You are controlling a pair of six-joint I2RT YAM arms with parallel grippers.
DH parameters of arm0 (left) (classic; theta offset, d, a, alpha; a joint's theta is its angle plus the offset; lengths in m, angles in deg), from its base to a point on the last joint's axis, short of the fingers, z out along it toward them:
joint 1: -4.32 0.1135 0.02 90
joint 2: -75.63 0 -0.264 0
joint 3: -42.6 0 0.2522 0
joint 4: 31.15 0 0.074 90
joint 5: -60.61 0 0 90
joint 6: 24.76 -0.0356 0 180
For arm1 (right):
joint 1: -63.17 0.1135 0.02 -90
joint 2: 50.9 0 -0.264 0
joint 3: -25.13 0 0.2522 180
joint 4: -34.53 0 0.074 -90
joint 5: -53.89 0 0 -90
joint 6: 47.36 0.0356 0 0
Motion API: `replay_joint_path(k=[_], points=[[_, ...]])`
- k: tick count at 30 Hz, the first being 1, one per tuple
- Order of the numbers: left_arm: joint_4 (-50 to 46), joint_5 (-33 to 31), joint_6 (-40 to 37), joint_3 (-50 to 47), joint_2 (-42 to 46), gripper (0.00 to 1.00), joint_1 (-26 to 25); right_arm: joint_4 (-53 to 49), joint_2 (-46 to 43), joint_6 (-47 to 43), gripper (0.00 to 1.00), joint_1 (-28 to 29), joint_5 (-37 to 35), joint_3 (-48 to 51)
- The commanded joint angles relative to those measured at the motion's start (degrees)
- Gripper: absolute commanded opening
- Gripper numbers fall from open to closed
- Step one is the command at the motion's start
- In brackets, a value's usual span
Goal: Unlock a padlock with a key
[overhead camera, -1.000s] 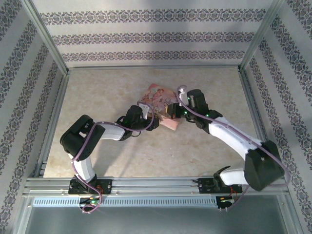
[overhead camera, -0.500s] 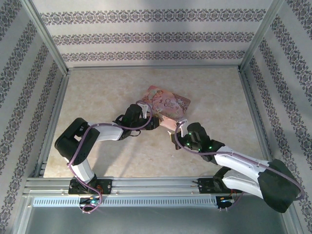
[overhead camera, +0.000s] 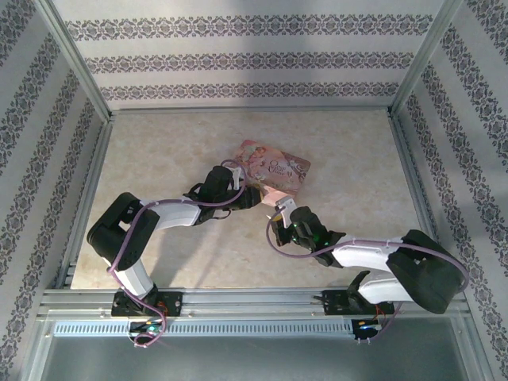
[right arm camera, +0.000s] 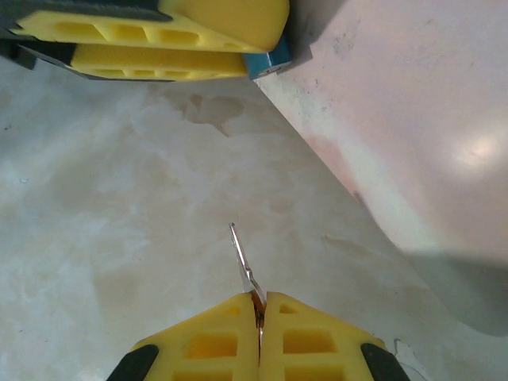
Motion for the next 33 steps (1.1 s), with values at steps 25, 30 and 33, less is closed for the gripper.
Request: replay_joint_path(k=[25, 30, 33], points=[[1.64, 2.25, 4.11, 1.38, 2.05, 0.26, -0.85, 16.35, 8.86, -7.53, 0.0, -1.21, -7.1, -3.18], [1.64, 2.33, 4.2, 1.29, 2.12, 0.26, -0.85, 17.25, 10.37, -8.06, 0.0, -1.4, -7.85, -3.51], [1.47, 2.29, 4.18, 1.2, 2.3, 0.26, -0.85, 17.67, 11.16, -8.28, 0.0, -1.34, -7.67, -3.93]])
